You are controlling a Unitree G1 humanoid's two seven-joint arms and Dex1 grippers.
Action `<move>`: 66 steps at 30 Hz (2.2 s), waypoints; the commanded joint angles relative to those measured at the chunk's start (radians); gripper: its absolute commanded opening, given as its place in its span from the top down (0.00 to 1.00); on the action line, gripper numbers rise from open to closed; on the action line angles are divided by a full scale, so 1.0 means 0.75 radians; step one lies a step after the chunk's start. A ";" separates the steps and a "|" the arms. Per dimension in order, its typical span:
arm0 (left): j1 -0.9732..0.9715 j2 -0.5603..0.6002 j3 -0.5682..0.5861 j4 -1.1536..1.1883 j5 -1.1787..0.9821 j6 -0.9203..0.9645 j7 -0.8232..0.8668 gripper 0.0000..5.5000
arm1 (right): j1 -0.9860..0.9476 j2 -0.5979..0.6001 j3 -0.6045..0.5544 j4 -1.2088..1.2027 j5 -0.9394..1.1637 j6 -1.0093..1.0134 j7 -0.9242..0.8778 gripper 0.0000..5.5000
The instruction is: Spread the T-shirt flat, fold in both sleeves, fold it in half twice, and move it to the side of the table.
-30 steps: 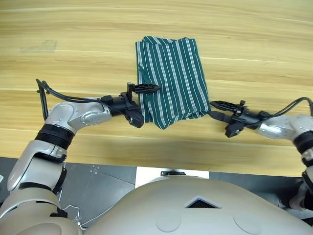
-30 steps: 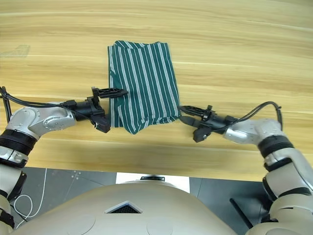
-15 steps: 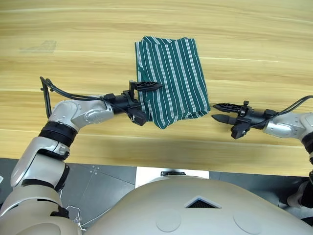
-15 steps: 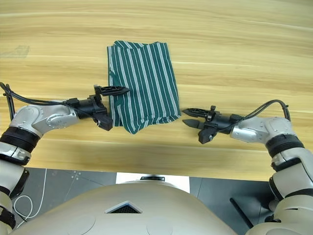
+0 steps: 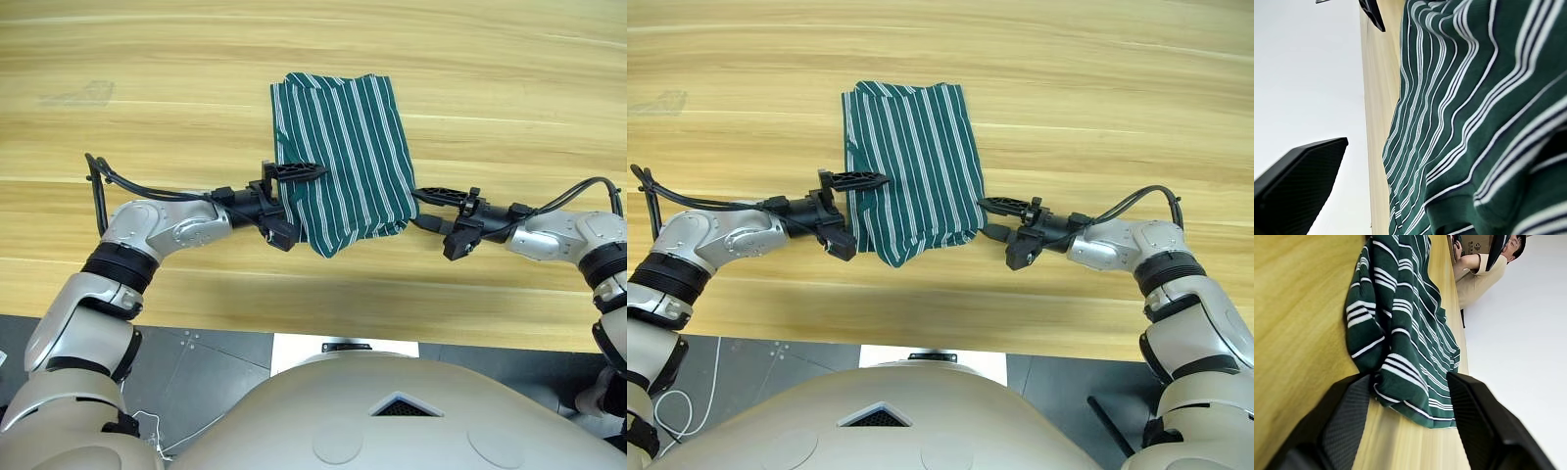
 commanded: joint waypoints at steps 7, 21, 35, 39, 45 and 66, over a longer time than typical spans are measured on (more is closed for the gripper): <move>0.090 -0.036 -0.152 0.096 0.169 0.032 -0.090 0.02 | 0.056 0.039 0.088 0.122 -0.118 0.092 0.045 0.52; 0.112 -0.038 -0.210 0.112 0.171 0.029 -0.087 0.38 | 0.047 0.086 0.099 0.148 -0.102 0.093 0.042 0.87; 0.120 -0.048 -0.238 0.142 0.155 0.052 -0.080 0.79 | 0.058 0.088 0.097 0.132 -0.083 0.083 0.050 0.97; 0.115 -0.051 -0.236 0.151 0.152 0.055 -0.082 0.83 | 0.051 0.092 0.097 0.133 -0.082 0.079 0.053 0.97; 0.110 -0.045 -0.228 0.168 0.139 0.051 -0.083 0.88 | 0.041 0.098 0.099 0.138 -0.086 0.079 0.052 0.97; 0.250 0.023 -0.054 0.112 -0.094 0.027 -0.089 0.99 | 0.020 0.101 0.062 0.100 -0.031 0.041 0.062 0.98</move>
